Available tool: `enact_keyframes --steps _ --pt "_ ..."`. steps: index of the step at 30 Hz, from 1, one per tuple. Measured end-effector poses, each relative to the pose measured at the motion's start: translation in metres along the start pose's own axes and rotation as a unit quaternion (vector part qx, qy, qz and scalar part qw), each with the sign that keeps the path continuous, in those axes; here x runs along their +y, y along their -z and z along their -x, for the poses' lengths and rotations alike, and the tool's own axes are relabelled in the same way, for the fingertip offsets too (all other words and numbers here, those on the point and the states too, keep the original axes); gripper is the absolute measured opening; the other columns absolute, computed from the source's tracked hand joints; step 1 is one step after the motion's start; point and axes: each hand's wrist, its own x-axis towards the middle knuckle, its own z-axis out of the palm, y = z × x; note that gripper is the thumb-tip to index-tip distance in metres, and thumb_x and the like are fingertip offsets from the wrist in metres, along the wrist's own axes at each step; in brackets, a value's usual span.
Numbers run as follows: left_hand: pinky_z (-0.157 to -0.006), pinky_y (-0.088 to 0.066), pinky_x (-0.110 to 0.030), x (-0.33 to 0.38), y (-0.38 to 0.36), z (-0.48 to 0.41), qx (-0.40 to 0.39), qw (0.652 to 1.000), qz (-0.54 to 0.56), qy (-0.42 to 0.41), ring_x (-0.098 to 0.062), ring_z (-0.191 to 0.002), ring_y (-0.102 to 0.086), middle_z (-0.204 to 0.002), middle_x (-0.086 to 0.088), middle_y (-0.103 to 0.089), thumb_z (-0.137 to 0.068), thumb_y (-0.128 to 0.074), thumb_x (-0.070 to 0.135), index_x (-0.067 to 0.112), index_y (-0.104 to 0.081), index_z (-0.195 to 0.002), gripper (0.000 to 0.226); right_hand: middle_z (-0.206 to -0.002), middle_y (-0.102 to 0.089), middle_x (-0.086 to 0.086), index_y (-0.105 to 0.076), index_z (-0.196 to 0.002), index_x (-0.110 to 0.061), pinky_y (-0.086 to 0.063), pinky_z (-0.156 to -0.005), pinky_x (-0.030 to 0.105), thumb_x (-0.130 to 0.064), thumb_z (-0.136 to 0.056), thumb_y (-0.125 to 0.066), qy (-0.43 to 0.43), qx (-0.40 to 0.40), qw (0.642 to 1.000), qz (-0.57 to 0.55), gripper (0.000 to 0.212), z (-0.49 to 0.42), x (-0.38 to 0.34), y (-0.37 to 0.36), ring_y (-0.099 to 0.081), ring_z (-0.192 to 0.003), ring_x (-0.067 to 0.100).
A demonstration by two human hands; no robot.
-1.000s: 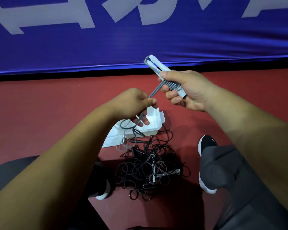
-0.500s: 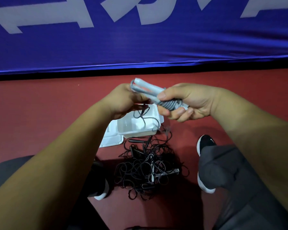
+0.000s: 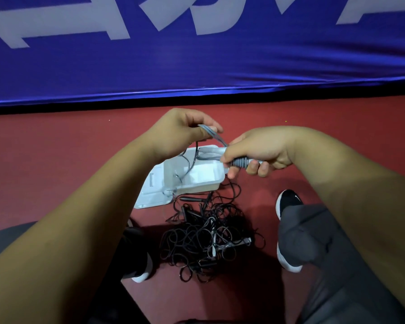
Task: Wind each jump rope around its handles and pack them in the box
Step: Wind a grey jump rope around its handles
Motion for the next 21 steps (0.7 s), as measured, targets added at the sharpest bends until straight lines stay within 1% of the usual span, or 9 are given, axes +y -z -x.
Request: enact_keyframes --steps 2,4,6,8,10,13,16,18,21 --pt "-0.073 -0.053 -0.025 0.002 0.000 0.002 -0.008 0.999 -0.031 0.003 -0.008 -0.076 -0.065 -0.083 0.005 -0.077 -0.100 -0.066 0.009 0.017 -0.080 -0.103 0.017 -0.097 -0.077 0.010 -0.063 -0.120 -0.008 -0.026 -0.040 0.016 -0.028 -0.099 -0.067 0.006 0.043 0.999 -0.011 0.029 -0.005 0.001 0.004 -0.032 -0.051 0.008" --pt "-0.067 -0.048 -0.028 0.003 0.002 0.003 -0.019 0.996 -0.091 0.009 -0.009 -0.069 -0.058 -0.079 -0.001 -0.071 -0.101 -0.066 0.019 0.024 -0.080 -0.100 0.014 -0.090 -0.074 0.008 -0.063 -0.126 -0.008 -0.026 -0.043 0.018 -0.027 -0.098 -0.066 0.025 0.098 0.995 -0.022 0.035 -0.010 0.002 0.008 -0.033 -0.052 0.009" --pt "-0.062 -0.043 -0.025 0.003 0.003 0.005 -0.041 0.991 -0.123 0.019 -0.008 -0.064 -0.051 -0.076 0.005 -0.065 -0.104 -0.064 0.033 0.030 -0.080 -0.102 0.016 -0.085 -0.064 0.006 -0.063 -0.123 -0.009 -0.023 -0.046 0.019 -0.024 -0.097 -0.063 0.050 0.145 0.987 -0.037 0.031 -0.015 0.003 0.010 -0.033 -0.051 0.010" --pt "-0.064 -0.044 -0.029 0.002 0.001 0.005 -0.057 0.991 -0.117 0.038 -0.013 -0.065 -0.052 -0.077 0.007 -0.069 -0.106 -0.059 0.036 0.035 -0.080 -0.101 0.022 -0.088 -0.056 0.010 -0.061 -0.113 -0.013 -0.021 -0.046 0.020 -0.021 -0.096 -0.061 0.079 0.170 0.980 -0.066 0.019 -0.018 0.003 0.011 -0.031 -0.050 0.011" --pt "-0.071 -0.053 -0.039 0.001 0.000 0.006 -0.076 0.985 -0.144 0.057 -0.025 -0.072 -0.060 -0.085 0.009 -0.076 -0.106 -0.057 0.034 0.036 -0.080 -0.104 0.023 -0.089 -0.054 0.009 -0.061 -0.112 -0.014 -0.021 -0.045 0.020 -0.021 -0.097 -0.063 0.105 0.175 0.974 -0.102 0.017 -0.019 0.002 0.010 -0.031 -0.050 0.010" --pt "-0.088 -0.061 -0.042 -0.004 -0.003 0.007 -0.098 0.978 -0.160 0.088 -0.017 -0.084 -0.073 -0.090 0.010 -0.080 -0.104 -0.062 0.032 0.025 -0.079 -0.106 0.018 -0.084 -0.056 0.005 -0.064 -0.115 -0.012 -0.020 -0.043 0.020 -0.022 -0.099 -0.067 0.131 0.154 0.968 -0.149 0.019 -0.020 0.001 0.006 -0.031 -0.051 0.009" --pt "-0.077 -0.064 -0.041 -0.007 -0.009 0.008 -0.088 0.977 -0.153 0.117 -0.020 -0.079 -0.078 -0.088 0.002 -0.081 -0.104 -0.063 0.027 0.014 -0.075 -0.101 0.018 -0.080 -0.056 0.002 -0.064 -0.114 -0.014 -0.019 -0.042 0.021 -0.024 -0.098 -0.071 0.149 0.127 0.968 -0.159 0.020 -0.017 0.000 0.001 -0.029 -0.054 0.009" --pt "-0.066 -0.064 -0.038 -0.006 -0.014 0.009 -0.074 0.976 -0.151 0.136 -0.022 -0.072 -0.078 -0.088 -0.002 -0.080 -0.106 -0.057 0.022 0.009 -0.071 -0.101 0.020 -0.079 -0.056 0.001 -0.065 -0.118 -0.013 -0.018 -0.042 0.021 -0.034 -0.096 -0.076 0.159 0.124 0.965 -0.167 0.032 -0.017 -0.002 -0.002 -0.027 -0.055 0.009" --pt "-0.068 -0.066 -0.045 -0.002 -0.020 0.012 -0.048 0.981 -0.119 0.145 -0.027 -0.067 -0.078 -0.089 -0.006 -0.079 -0.107 -0.048 0.014 0.004 -0.068 -0.105 0.023 -0.079 -0.057 0.002 -0.066 -0.112 -0.018 -0.018 -0.044 0.020 -0.066 -0.088 -0.075 0.161 0.147 0.955 -0.202 0.055 -0.017 -0.005 -0.005 -0.026 -0.053 0.009"
